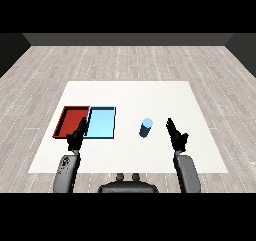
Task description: Pick the blue can and put it in the blue box
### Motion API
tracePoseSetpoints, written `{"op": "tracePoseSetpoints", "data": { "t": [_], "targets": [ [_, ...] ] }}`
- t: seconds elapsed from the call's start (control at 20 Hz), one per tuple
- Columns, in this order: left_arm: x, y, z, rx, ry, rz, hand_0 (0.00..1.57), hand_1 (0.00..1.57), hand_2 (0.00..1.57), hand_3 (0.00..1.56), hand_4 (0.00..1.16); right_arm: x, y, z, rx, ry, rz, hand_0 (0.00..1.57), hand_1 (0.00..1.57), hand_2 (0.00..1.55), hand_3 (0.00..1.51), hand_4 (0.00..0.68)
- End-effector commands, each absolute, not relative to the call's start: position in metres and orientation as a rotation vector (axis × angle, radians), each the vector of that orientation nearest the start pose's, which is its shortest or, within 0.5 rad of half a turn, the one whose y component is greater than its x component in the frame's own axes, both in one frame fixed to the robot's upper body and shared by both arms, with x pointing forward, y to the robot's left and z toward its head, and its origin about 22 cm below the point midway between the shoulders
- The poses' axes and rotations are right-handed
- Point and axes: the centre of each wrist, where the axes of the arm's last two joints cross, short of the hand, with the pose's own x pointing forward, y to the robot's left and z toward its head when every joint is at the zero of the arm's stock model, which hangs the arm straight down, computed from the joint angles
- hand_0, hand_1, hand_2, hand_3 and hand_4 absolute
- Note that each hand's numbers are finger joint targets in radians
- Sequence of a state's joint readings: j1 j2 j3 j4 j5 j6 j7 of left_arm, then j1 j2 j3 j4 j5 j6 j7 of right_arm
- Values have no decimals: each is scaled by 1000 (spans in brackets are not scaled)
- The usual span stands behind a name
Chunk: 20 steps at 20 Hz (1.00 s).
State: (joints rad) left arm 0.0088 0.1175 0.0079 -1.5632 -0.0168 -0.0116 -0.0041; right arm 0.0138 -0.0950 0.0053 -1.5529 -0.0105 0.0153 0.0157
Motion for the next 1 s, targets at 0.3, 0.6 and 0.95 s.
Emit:
{"op": "tracePoseSetpoints", "data": {
  "t": [0.3,0.6,0.95],
  "targets": [
    [248,242,24,19,-1850,20,0,0,0,0,0,261,-190,20,129,-1769,92,0,0,0,0,0],
    [245,247,-13,44,-1910,12,0,0,0,0,0,261,-194,-8,166,-1831,79,0,0,0,0,0],
    [239,264,-8,42,-1921,23,0,0,0,0,0,266,-206,-12,179,-1827,84,0,0,0,0,0]
  ]
}}
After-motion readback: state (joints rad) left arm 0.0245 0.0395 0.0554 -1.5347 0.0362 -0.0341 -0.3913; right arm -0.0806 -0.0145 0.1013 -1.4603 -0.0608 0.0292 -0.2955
